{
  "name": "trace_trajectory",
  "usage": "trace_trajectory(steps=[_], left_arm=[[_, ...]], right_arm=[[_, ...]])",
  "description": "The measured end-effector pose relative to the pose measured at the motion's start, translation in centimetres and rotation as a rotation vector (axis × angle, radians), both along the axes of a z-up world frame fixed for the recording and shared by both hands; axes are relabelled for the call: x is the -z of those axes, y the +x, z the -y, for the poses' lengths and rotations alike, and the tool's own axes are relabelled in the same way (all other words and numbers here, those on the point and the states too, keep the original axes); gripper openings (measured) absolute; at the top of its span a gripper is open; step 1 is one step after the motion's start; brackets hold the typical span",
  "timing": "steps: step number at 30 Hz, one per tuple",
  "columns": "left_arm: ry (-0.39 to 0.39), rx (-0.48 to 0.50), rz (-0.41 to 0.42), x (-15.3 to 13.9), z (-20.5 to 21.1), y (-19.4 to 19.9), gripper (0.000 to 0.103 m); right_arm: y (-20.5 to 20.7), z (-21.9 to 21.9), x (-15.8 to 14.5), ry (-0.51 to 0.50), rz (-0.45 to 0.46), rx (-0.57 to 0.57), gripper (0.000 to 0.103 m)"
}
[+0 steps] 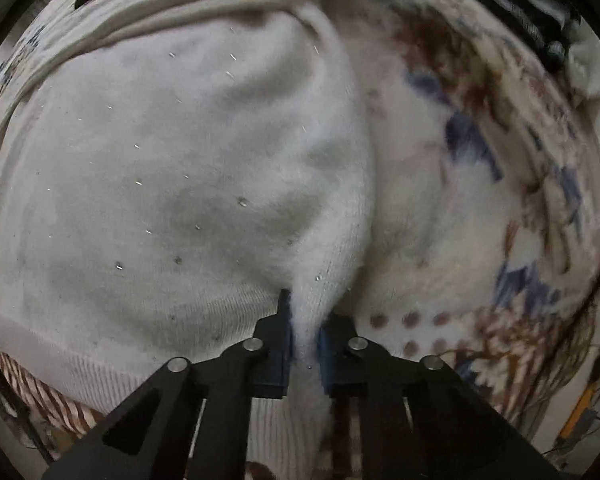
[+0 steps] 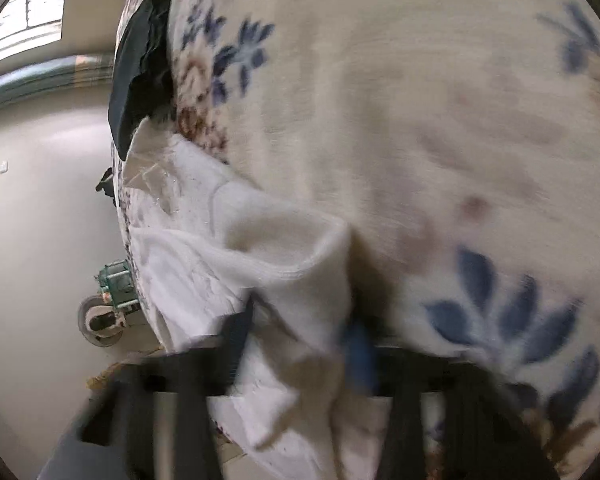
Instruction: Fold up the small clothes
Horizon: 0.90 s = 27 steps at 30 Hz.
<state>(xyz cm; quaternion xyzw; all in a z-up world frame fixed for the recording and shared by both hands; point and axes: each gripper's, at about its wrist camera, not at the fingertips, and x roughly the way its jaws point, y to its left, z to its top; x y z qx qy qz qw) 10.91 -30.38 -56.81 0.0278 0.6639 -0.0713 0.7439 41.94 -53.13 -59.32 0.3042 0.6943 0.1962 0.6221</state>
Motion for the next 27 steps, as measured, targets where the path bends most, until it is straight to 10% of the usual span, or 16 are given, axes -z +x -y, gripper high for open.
trace_trajectory(steps=[13,27], left_arm=[[-0.158,-0.317,0.137,-10.2,-15.1,-0.7,0.006],[-0.255,-0.55,0.123,-8.1,-36.0,0.1,0.006]], right_arm=[[0.2,-5.8,-12.0,-0.054,0.136,-0.022,0.009],[7.0,-33.2,-14.0,-0.218,0.152,-0.141,0.008]])
